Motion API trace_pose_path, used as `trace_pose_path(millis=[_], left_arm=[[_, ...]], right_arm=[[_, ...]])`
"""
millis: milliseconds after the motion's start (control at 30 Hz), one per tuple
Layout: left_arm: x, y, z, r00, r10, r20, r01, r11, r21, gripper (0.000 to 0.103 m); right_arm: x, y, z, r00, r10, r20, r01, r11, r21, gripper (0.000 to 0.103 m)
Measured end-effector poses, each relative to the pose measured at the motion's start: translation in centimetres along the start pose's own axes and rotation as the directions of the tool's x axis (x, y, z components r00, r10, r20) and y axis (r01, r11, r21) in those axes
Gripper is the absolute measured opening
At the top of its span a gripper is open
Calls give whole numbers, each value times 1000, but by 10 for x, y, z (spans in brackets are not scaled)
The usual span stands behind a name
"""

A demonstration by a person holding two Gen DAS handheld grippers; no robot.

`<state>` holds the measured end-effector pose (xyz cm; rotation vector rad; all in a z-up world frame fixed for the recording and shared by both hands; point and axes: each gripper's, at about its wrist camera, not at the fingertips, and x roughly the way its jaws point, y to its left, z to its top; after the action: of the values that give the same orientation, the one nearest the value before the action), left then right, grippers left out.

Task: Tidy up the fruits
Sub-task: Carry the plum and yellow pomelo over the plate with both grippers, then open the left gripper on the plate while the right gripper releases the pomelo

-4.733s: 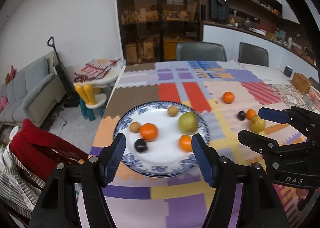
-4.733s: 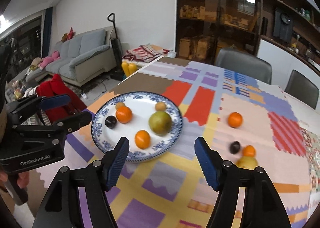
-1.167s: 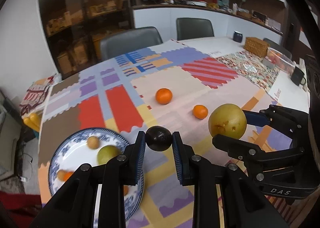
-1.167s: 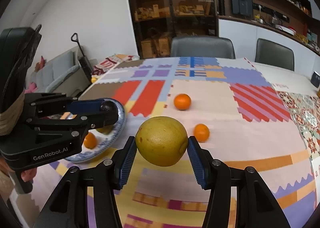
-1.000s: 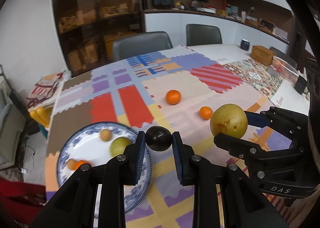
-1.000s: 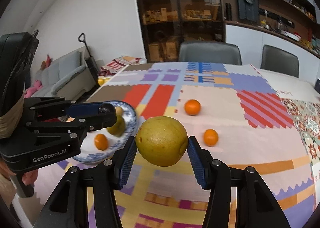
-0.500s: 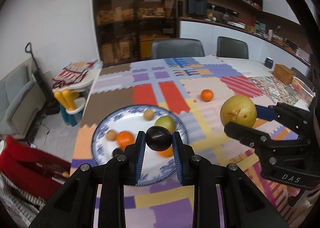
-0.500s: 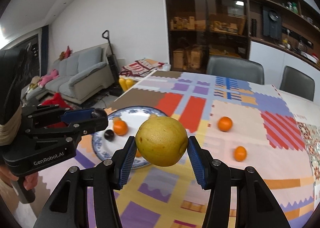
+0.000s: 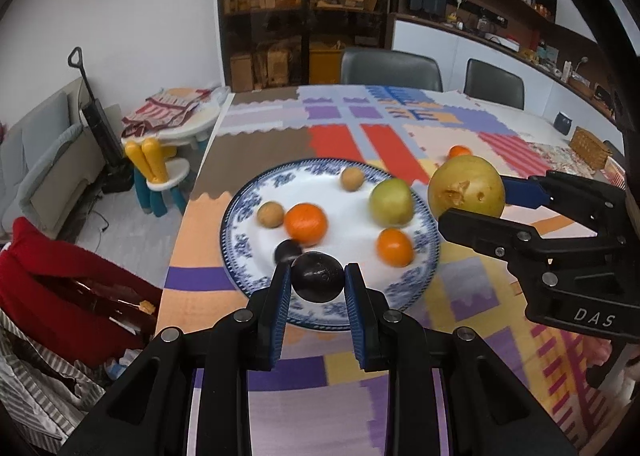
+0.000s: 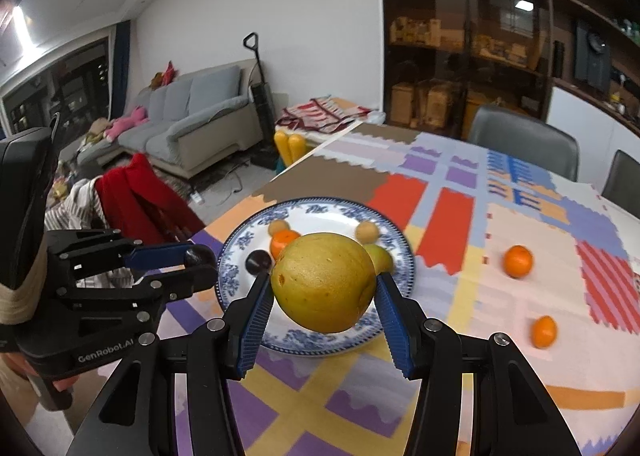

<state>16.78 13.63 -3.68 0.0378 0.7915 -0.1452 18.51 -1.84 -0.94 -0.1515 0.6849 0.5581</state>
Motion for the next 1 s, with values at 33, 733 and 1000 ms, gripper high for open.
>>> trace_pose_path(millis=[33,733,1000], left_arm=[[5,5,-1,1000,7,-8,-7,1000,-4,27],[88,46,32,995,13,-100,-5,996,85,27],[91,44,33,993,39,-111,-28,994,101,41]], right_arm=[[7,2,1,1000,8,-12,-8,1000,-3,53],[91,7,13,993,-5,-115,7,1000,23,53],[96,8,12,992,-4,-128,7,1000,22,53]])
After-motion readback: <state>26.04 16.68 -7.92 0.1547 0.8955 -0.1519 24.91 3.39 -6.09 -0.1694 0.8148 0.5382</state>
